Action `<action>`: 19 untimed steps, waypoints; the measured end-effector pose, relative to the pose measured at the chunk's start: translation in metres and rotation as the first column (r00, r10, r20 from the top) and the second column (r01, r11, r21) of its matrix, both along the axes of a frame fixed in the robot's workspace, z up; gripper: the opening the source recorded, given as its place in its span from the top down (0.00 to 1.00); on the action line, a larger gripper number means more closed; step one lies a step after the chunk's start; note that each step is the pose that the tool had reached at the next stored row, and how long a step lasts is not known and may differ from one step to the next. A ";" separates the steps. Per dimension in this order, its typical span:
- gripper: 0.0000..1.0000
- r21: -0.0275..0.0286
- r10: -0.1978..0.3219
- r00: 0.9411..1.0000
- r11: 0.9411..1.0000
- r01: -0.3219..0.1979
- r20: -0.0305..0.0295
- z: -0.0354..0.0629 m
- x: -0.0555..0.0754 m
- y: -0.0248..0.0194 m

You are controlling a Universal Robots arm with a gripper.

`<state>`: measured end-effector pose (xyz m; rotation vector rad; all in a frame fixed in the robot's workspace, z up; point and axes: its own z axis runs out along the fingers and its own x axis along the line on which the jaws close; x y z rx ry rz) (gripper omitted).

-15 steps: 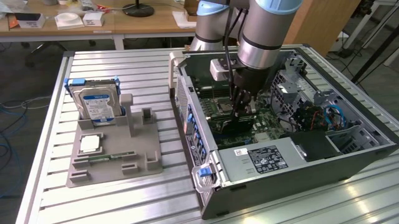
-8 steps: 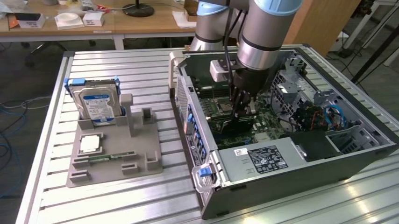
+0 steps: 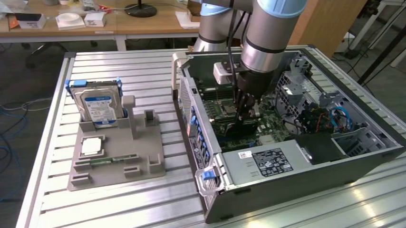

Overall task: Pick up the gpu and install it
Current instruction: 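Press down on the gpu until it lock into place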

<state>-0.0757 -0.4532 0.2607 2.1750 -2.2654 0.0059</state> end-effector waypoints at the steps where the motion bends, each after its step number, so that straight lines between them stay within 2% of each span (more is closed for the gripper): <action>1: 0.89 0.001 0.000 1.000 1.000 0.000 0.000 0.0003 0.000 0.0001; 8: 0.89 0.000 0.000 1.000 1.000 0.000 0.001 -0.0004 0.000 0.0000; 10: 0.89 0.004 0.000 1.000 1.000 0.000 0.002 0.0034 0.000 0.0006; 13: 0.89 0.002 0.000 1.000 1.000 0.000 0.001 0.0154 0.000 0.0001; 19: 0.89 0.002 0.004 1.000 1.000 -0.004 0.000 0.0219 -0.007 0.0001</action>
